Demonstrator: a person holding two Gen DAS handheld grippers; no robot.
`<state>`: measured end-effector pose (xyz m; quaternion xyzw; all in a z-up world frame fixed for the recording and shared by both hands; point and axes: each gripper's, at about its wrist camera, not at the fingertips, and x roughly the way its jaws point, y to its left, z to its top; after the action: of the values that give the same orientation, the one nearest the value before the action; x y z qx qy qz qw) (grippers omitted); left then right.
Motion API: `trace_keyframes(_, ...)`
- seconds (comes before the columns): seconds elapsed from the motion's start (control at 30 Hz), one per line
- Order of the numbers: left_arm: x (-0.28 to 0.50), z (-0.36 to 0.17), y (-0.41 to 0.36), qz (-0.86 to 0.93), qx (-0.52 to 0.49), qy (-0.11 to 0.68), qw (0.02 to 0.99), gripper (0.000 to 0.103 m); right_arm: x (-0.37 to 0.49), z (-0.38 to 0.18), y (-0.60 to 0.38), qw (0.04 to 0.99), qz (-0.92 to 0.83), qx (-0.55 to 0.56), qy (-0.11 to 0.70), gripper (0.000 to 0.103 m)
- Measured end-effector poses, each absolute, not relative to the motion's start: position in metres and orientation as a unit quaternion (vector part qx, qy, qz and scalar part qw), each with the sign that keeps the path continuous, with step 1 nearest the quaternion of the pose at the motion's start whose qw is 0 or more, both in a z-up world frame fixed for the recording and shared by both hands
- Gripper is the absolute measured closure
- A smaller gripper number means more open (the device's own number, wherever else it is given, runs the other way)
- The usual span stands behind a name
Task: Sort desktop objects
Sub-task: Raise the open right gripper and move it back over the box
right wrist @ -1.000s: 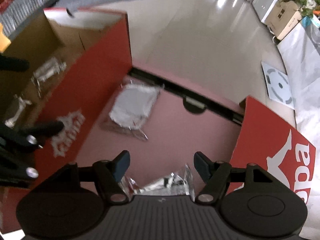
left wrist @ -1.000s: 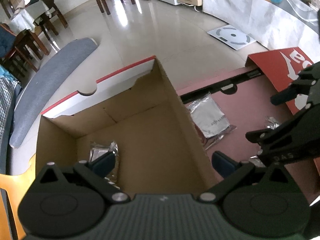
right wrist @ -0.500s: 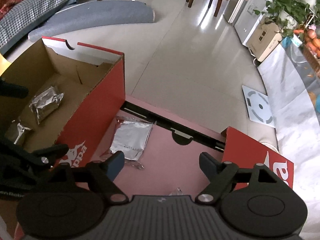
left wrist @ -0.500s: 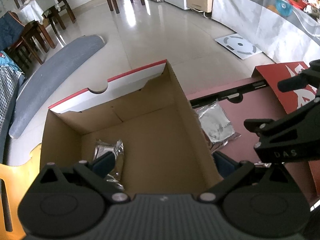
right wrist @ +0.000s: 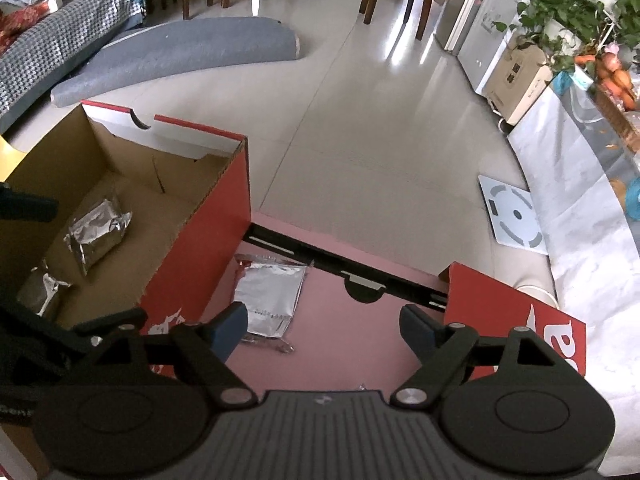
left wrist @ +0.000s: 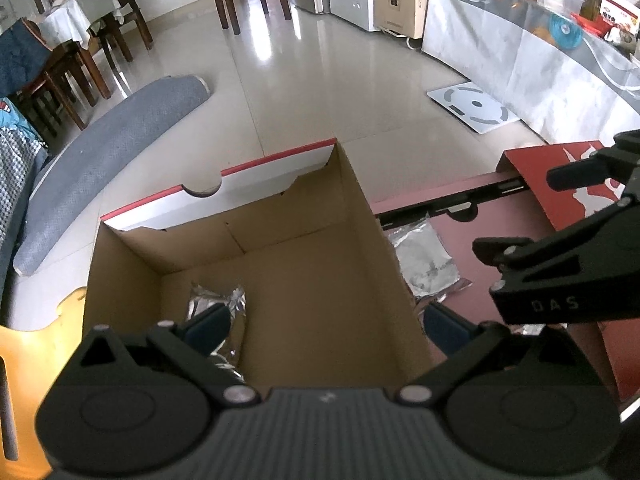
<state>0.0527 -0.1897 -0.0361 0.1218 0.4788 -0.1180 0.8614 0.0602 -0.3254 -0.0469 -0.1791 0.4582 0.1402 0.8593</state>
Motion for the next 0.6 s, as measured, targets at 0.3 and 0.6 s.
trace_keyframes(0.3, 0.049, -0.030, -0.189, -0.124, 0.113, 0.471, 0.866, 0.000, 0.059, -0.041, -0.325, 0.863, 0.135, -0.183, 0.452, 0.020)
trace_keyframes(0.6, 0.047, -0.024, -0.188, -0.126, 0.108, 0.465, 0.870, 0.000, 0.057, -0.034, -0.318, 0.864, 0.138, -0.190, 0.445, 0.020)
